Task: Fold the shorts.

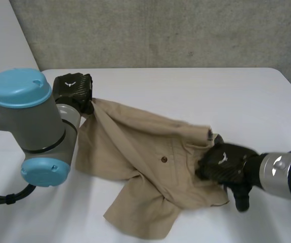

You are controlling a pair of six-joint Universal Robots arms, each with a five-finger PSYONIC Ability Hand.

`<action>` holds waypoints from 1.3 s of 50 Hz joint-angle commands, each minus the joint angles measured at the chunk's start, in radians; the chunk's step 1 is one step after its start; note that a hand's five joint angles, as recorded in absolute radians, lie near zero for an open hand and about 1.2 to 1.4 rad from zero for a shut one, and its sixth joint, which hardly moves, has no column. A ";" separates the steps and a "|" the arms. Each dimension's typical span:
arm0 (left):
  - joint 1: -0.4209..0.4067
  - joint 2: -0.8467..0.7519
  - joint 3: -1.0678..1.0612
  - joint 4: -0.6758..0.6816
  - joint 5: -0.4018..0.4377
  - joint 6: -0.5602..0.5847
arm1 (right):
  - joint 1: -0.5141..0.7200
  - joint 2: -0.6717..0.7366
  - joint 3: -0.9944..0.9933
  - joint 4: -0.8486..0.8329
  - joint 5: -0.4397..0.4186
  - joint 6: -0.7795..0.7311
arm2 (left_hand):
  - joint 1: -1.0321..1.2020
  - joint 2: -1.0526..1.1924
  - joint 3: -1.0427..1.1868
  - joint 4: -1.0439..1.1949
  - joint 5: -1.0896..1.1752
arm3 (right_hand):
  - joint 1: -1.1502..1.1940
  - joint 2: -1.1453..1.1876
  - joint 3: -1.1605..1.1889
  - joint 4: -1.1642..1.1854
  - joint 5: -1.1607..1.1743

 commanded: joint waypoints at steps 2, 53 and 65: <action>-0.067 0.085 -0.083 0.000 0.001 -0.002 | -0.041 -0.108 -0.158 -0.398 -0.040 0.670 | 0.269 0.205 0.212 0.204 0.255 | 0.035 -0.016 -0.026 -0.012 -0.011; -0.088 0.257 -0.241 0.059 0.002 0.022 | 0.186 0.519 -0.684 -0.482 0.325 0.596 | 0.255 0.191 0.197 0.190 0.241 | 1.047 0.995 0.986 1.000 1.001; 0.038 -0.002 0.131 0.316 0.004 0.262 | 0.188 0.445 -0.715 -1.039 0.359 0.438 | 0.269 0.205 0.212 0.204 0.255 | 1.047 0.995 0.986 1.000 1.001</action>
